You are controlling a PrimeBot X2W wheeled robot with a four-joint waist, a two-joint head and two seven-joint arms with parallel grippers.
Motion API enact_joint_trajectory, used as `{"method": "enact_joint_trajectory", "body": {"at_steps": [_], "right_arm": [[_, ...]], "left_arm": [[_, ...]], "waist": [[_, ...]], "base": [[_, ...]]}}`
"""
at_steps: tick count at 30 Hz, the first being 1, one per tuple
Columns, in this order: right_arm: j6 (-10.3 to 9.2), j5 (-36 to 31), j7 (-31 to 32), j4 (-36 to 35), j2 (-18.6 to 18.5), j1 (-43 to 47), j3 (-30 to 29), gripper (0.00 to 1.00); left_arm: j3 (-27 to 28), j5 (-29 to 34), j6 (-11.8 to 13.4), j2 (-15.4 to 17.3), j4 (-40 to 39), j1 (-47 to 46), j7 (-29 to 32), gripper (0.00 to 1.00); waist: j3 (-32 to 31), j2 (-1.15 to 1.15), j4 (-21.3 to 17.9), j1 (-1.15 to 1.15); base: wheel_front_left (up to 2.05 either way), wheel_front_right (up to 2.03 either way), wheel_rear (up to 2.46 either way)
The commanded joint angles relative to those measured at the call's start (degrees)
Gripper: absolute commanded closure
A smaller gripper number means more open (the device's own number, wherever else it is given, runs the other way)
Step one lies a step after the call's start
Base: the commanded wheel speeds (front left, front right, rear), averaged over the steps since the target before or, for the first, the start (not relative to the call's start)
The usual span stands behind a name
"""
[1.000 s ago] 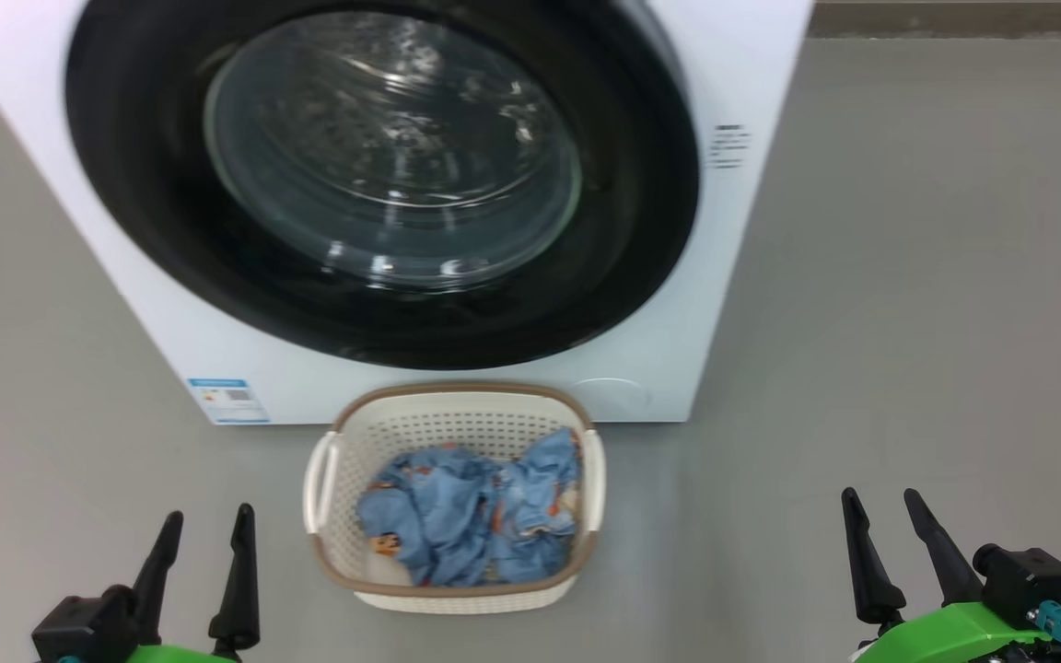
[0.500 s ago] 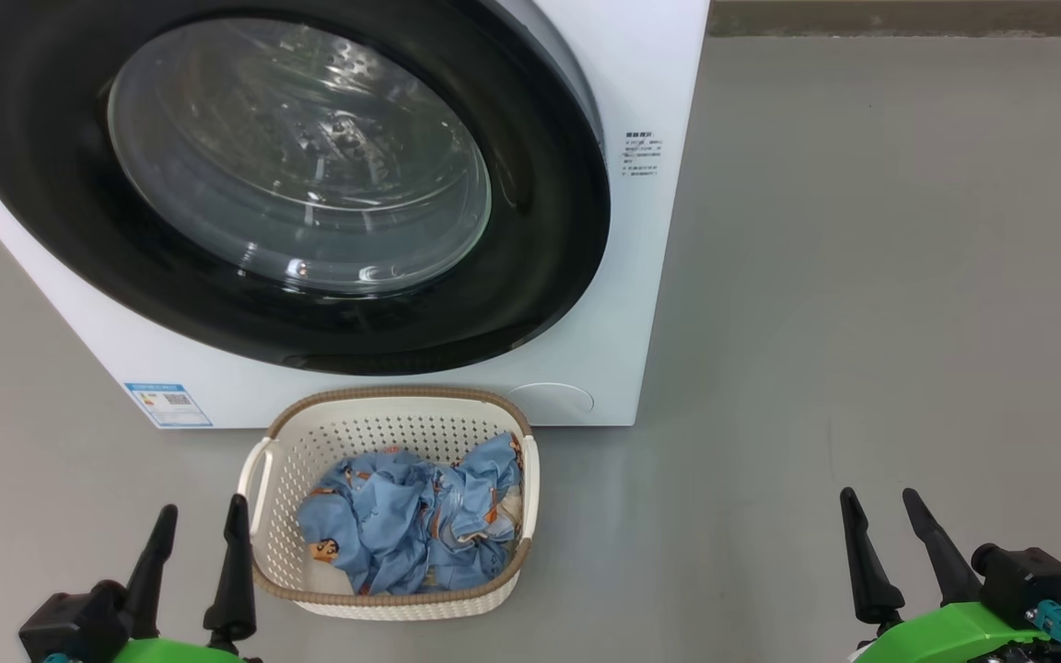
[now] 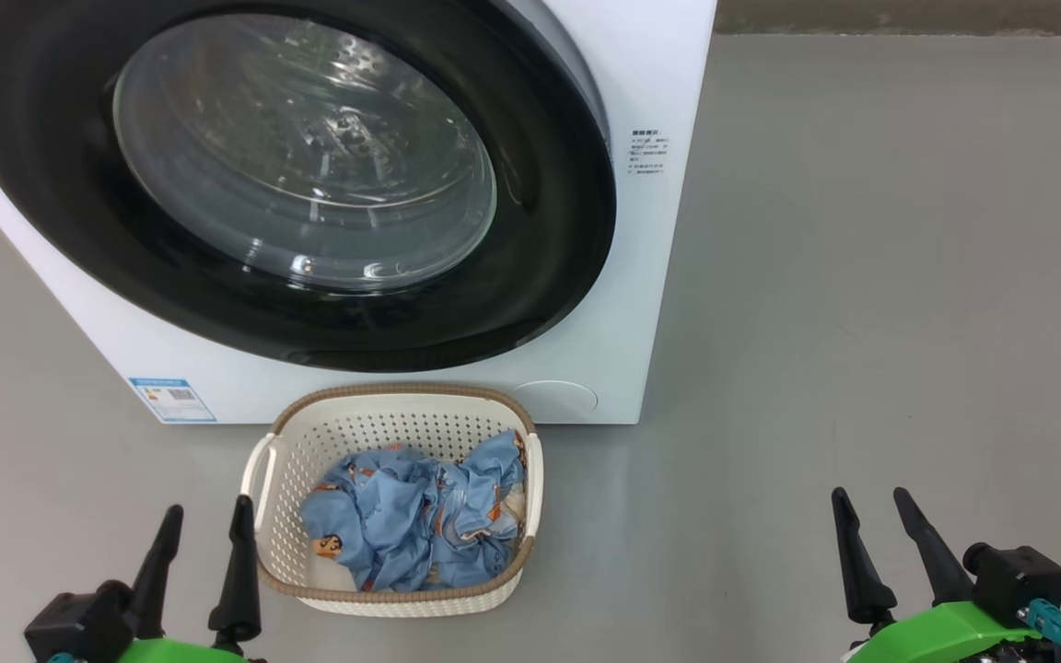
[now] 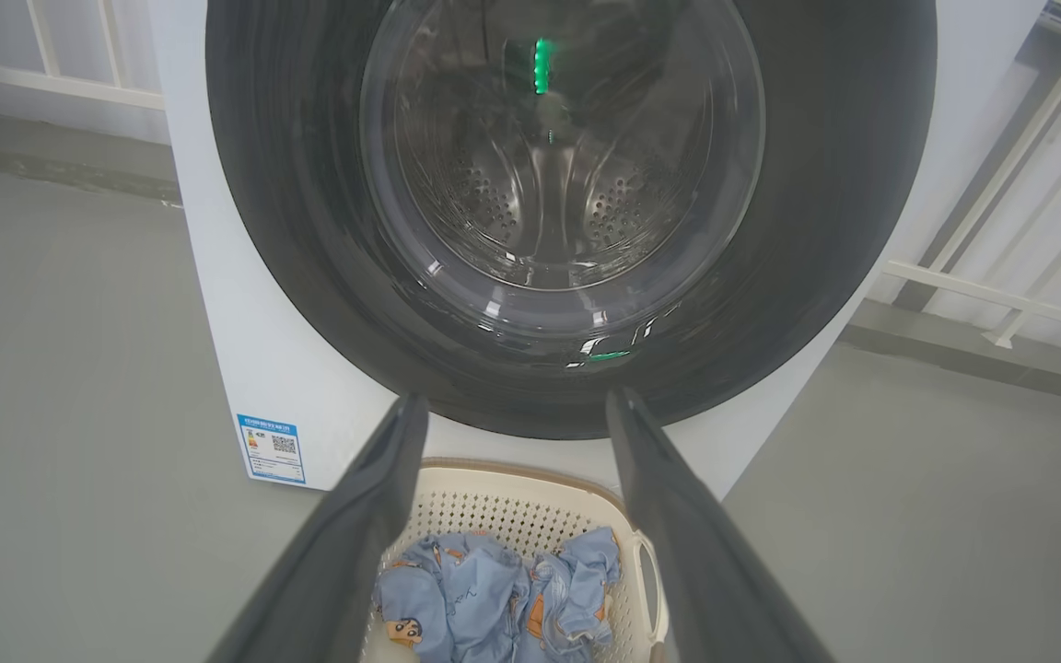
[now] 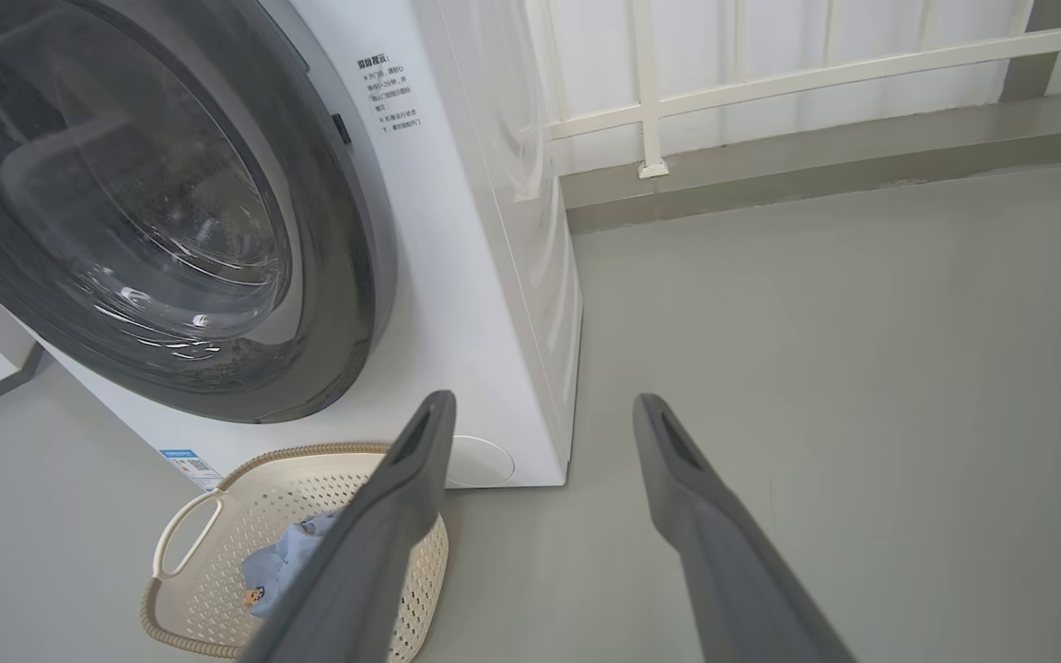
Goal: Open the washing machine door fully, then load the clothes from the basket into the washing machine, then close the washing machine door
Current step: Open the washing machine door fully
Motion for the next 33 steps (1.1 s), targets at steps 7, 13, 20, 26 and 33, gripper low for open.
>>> {"method": "enact_joint_trajectory", "body": {"at_steps": [7,13,20,26,33], "right_arm": [[0.08,3.2,-0.7,-3.4,-0.4,-4.2,2.9,1.00],[0.08,11.1,-0.7,-5.6,-0.4,-9.5,3.4,1.00],[0.08,21.4,-0.7,-8.3,-0.4,-17.1,3.6,1.00],[0.08,29.2,-0.7,-7.9,-0.5,-25.6,2.8,1.00],[0.08,40.4,-0.7,-4.1,-4.5,-34.8,7.1,1.00]], "left_arm": [[1.1,-0.5,-0.2,0.9,-1.4,-2.0,-0.4,0.00],[0.2,-0.6,-0.2,1.4,-1.7,-2.8,-0.4,0.00],[-0.6,-0.9,-0.2,1.7,-2.0,-4.2,-0.4,0.00],[-1.7,-1.4,-0.2,2.1,-2.1,-6.0,-0.4,0.00],[-2.8,-2.3,-0.2,1.8,-2.0,-8.7,-0.4,0.00]], "waist": [[0.3,0.00,0.2,0.00],[1.8,0.00,0.1,0.00],[3.7,0.00,0.4,0.00],[5.6,0.00,1.6,0.00],[8.7,0.00,4.4,0.00]], "base": [[0.00,0.00,0.00],[0.00,0.00,0.00],[0.00,0.00,0.00],[0.00,0.00,0.00],[0.00,0.00,0.00]]}}
